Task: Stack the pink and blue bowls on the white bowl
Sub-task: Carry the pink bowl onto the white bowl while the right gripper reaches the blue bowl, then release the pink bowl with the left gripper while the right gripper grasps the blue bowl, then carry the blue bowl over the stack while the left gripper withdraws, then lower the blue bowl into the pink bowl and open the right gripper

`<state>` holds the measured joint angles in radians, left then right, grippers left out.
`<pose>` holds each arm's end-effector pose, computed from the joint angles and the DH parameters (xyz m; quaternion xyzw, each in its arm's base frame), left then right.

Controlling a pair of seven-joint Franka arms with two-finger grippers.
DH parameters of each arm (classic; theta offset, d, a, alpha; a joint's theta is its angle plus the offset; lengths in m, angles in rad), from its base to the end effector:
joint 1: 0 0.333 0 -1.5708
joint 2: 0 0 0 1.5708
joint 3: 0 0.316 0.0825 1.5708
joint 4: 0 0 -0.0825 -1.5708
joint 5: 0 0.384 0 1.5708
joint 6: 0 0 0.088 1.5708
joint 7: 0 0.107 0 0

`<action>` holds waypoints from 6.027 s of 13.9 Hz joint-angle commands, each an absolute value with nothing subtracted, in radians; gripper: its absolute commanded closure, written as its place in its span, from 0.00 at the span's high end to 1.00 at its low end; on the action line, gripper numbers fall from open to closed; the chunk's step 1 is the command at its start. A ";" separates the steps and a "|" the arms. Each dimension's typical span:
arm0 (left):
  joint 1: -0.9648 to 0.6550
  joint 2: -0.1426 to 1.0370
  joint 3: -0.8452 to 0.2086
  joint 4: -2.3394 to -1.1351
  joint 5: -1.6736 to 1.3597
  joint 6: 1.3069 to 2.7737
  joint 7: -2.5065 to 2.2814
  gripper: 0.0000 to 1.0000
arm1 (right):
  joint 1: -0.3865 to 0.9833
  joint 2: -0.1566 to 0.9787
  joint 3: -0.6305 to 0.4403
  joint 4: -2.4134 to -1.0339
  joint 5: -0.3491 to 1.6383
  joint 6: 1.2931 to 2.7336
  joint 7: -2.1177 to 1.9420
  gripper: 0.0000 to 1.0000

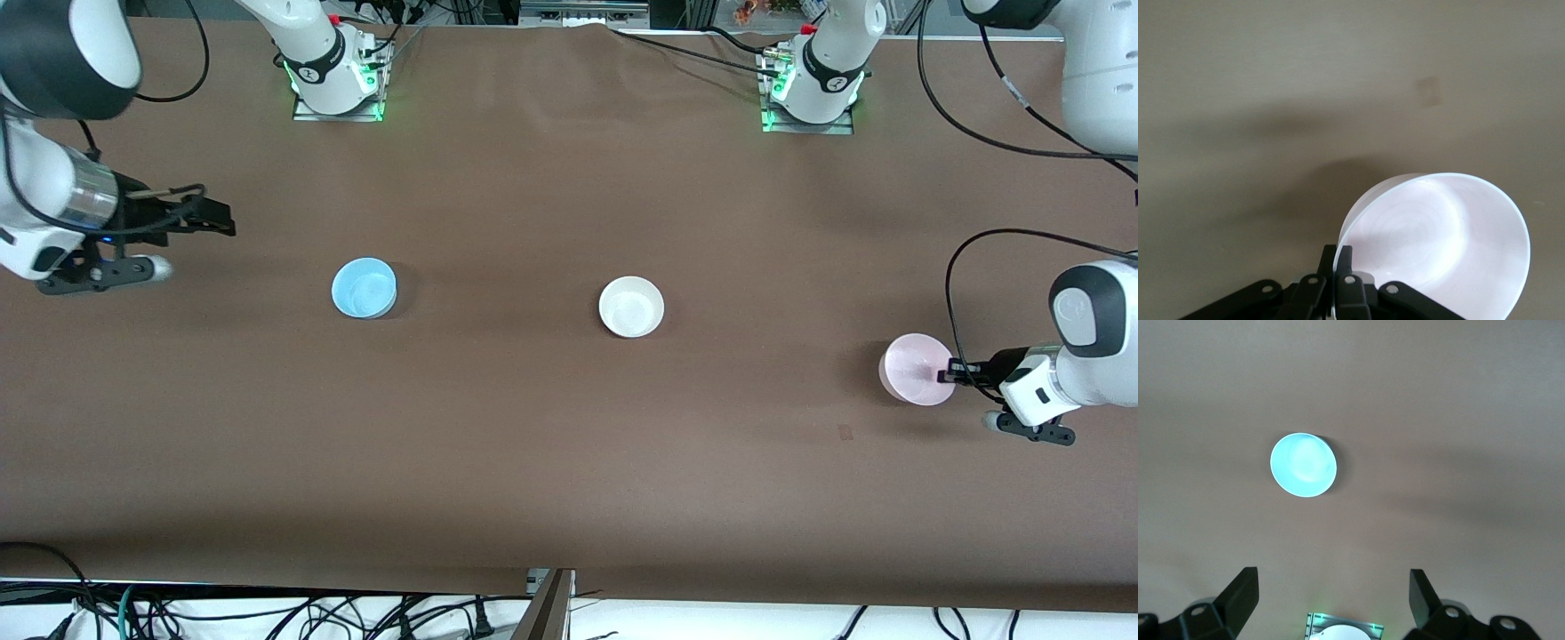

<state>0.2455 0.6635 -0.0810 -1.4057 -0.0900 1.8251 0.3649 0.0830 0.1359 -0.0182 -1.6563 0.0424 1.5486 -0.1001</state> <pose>0.6863 0.1168 0.2968 0.9874 -0.0772 -0.0988 0.0968 0.5754 0.0425 0.5061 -0.9892 -0.0796 0.1211 0.0220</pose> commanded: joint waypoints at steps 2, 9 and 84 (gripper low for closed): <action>0.151 0.598 -0.145 -1.394 -0.110 1.712 0.139 0.00 | 0.084 0.051 -0.011 -1.891 0.038 1.733 -0.115 1.00; -0.038 0.604 -0.308 -1.396 -0.107 1.736 -0.279 0.00 | 0.084 0.032 0.015 -2.323 0.040 2.335 -0.104 1.00; 0.048 0.038 -0.061 -1.647 -0.023 1.588 0.032 1.00 | 0.776 0.742 0.051 -1.483 0.290 2.520 1.012 0.00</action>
